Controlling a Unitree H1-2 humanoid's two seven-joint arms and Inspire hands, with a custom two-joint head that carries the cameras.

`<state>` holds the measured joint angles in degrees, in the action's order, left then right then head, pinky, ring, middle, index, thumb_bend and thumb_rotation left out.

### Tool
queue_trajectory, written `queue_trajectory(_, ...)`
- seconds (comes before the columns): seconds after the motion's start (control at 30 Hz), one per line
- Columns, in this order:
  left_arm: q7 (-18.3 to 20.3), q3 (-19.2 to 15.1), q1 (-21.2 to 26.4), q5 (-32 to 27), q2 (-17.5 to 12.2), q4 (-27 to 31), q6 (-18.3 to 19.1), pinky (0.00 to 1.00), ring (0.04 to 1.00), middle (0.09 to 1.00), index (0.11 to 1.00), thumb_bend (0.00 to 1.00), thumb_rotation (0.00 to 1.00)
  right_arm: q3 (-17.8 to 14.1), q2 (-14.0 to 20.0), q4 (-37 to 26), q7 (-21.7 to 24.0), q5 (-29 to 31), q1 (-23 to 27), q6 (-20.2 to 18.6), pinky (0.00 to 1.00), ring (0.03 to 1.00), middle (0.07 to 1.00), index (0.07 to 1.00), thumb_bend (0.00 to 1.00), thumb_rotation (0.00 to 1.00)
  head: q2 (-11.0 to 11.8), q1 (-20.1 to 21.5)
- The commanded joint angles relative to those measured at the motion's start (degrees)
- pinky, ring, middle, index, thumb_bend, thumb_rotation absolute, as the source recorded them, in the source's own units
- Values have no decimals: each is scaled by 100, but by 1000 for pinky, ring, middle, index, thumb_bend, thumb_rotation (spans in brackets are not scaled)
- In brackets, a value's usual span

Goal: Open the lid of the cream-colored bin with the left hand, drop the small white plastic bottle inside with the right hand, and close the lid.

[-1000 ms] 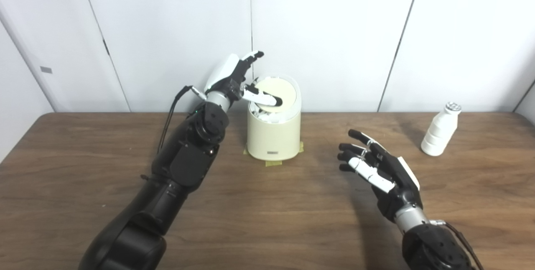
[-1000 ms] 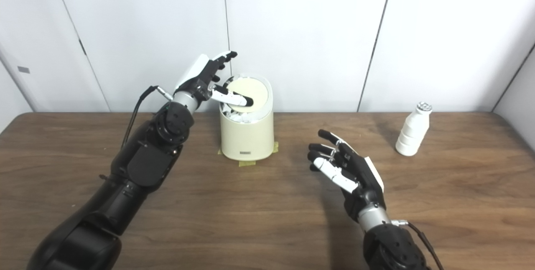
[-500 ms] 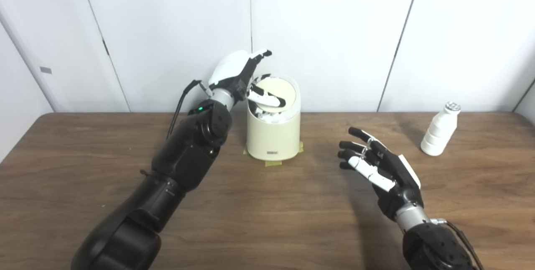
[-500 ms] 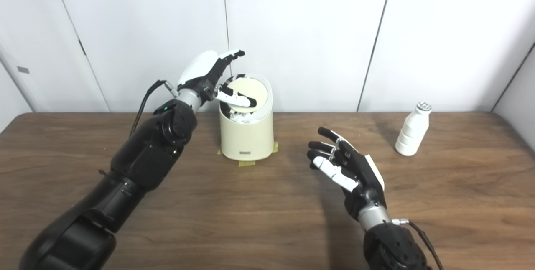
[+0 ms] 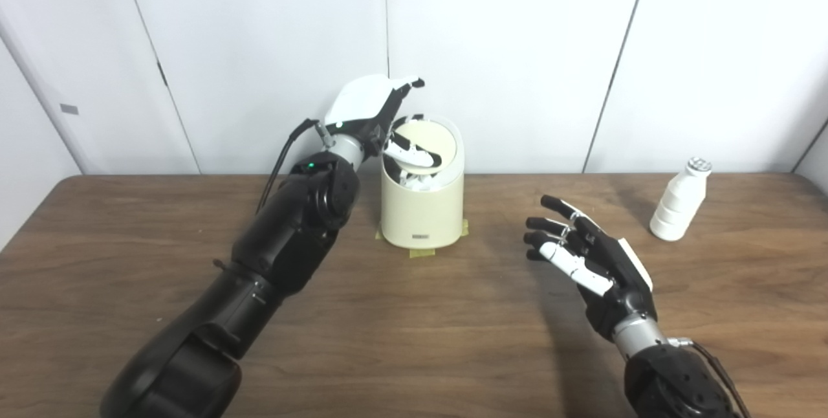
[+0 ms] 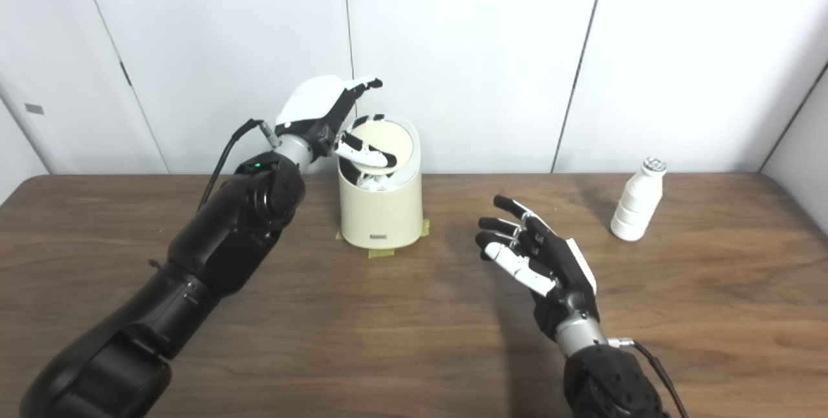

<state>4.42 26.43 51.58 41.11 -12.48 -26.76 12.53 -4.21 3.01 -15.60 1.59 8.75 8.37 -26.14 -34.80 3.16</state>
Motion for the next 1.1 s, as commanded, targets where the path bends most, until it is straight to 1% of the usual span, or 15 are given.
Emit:
queue_trajectory(0.0,63,62,132,237,-142,80,73,815,876,902,926,914,0,-28,8,-240,4,50,218,72,615,678,691,803,477,220,2,14)
queue_trajectory(0.13,187,112,95,350,-182,110,118,828,883,903,939,897,0,-28,0,-259,-4,55,224,39,613,678,687,799,477,204,-6,30)
queue_trajectory(0.27,268,204,50,450,-245,122,66,816,879,904,944,891,0,-23,13,-260,0,45,229,49,610,675,690,807,476,220,-12,57)
queue_trajectory(0.43,267,360,0,624,-306,116,12,821,882,902,940,898,0,-25,25,-259,19,69,219,61,618,678,691,807,483,212,-2,54)
queue_trajectory(0.57,239,391,-40,654,-318,107,-30,812,875,898,938,909,0,-12,43,-272,17,44,214,61,620,678,689,803,491,220,-12,62)
queue_trajectory(0.8,182,338,-82,614,-309,116,-99,805,868,896,942,900,0,-9,64,-290,31,64,183,60,618,679,692,806,488,216,-19,46)
queue_trajectory(0.97,264,237,-64,579,-315,281,18,813,879,900,942,883,0,3,70,-300,28,62,182,37,608,679,694,812,480,212,-34,43)
queue_trajectory(1.07,259,107,-69,507,-300,375,72,801,871,894,935,884,0,3,66,-285,26,69,183,38,605,678,695,816,488,219,-43,37)
